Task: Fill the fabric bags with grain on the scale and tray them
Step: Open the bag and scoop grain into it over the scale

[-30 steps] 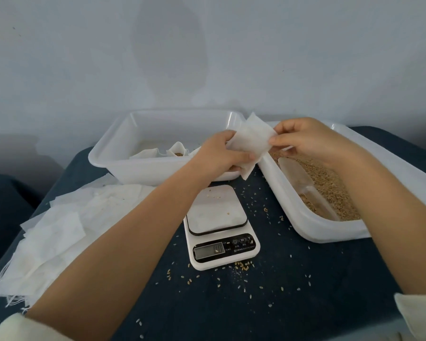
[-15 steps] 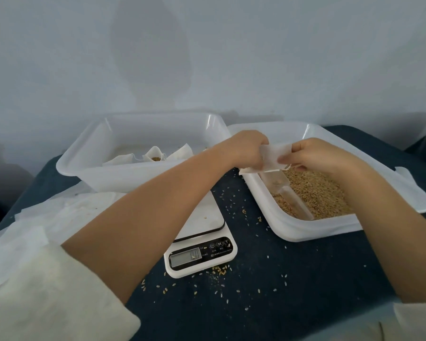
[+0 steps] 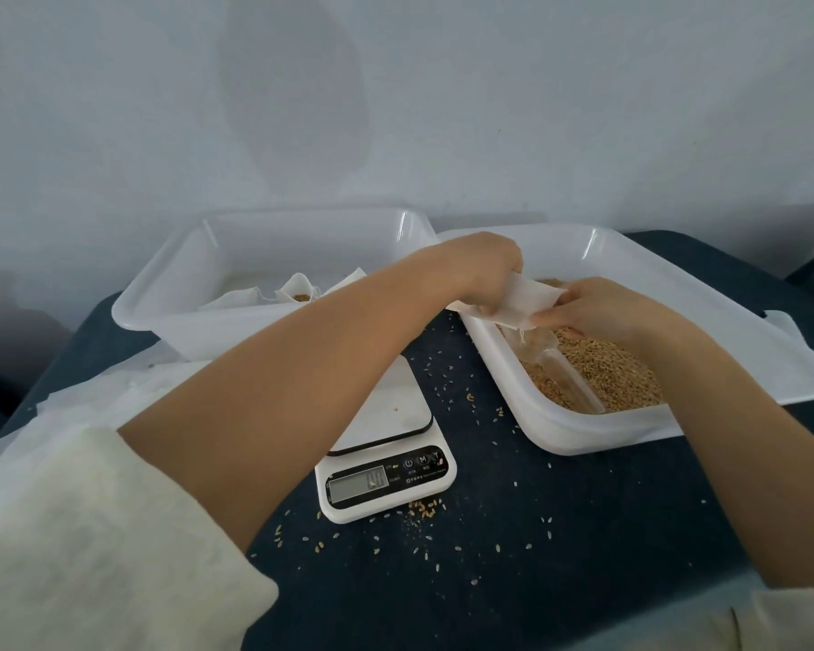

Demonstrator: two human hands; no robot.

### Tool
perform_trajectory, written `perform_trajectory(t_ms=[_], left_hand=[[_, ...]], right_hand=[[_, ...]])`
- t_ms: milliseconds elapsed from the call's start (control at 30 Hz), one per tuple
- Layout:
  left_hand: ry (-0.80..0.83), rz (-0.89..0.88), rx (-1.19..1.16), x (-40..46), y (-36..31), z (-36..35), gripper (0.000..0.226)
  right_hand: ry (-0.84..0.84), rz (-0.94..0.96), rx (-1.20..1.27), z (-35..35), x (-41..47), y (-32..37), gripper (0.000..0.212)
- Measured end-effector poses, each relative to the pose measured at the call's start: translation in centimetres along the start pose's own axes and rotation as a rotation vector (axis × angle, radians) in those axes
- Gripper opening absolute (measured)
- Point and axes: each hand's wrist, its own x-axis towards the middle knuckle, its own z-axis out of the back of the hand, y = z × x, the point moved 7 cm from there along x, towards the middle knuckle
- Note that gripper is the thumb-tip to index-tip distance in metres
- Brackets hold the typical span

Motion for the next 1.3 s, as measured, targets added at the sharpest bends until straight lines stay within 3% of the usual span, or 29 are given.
perform_trajectory(t_ms=[100, 267, 400, 567, 667, 833, 933, 1100, 1300], left_hand=[[0.024, -0.006, 0.043, 0.1, -0.4, 0.3, 0.029], [0.044, -0.018, 0.03, 0.1, -0.9, 0.7, 0.022], [0.0, -0.029, -0.082, -0.1, -0.4, 0.3, 0.015], [-0.156, 0.066, -0.595, -1.6, 2.5, -2.2, 0.019], [-0.2, 0.124, -0.984, -2.8, 3.9, -4.3, 0.029], [-0.259, 0.134, -1.329, -4.5, 5.7, -6.2, 0.025], [-0.331, 0.141, -1.353, -6.8, 7.7, -6.9, 0.031], [-0.517, 0.292, -1.33, -11.7, 12.0, -8.7, 0.008], [-0.572, 0.407, -1.387, -15.6, 15.5, -10.4, 0.011]], right_hand=[[0.013, -0.013, -0.007, -0.2, -0.4, 0.1, 0.026], [0.002, -0.008, 0.026, 0.2, -0.5, 0.3, 0.004], [-0.042, 0.014, -0.01, 0.9, -0.2, 0.4, 0.009], [-0.169, 0.191, 0.06, 2.1, 0.1, 1.8, 0.018], [-0.174, 0.268, 0.071, 2.0, 0.3, 3.4, 0.016], [-0.109, 0.404, 0.062, 0.9, 0.2, 7.8, 0.014], [-0.027, 0.501, 0.002, -1.5, -0.4, 11.1, 0.017], [0.072, 0.569, -0.21, -7.4, -0.5, 14.7, 0.016], [0.163, 0.487, -0.105, -12.9, 0.8, 14.6, 0.016]])
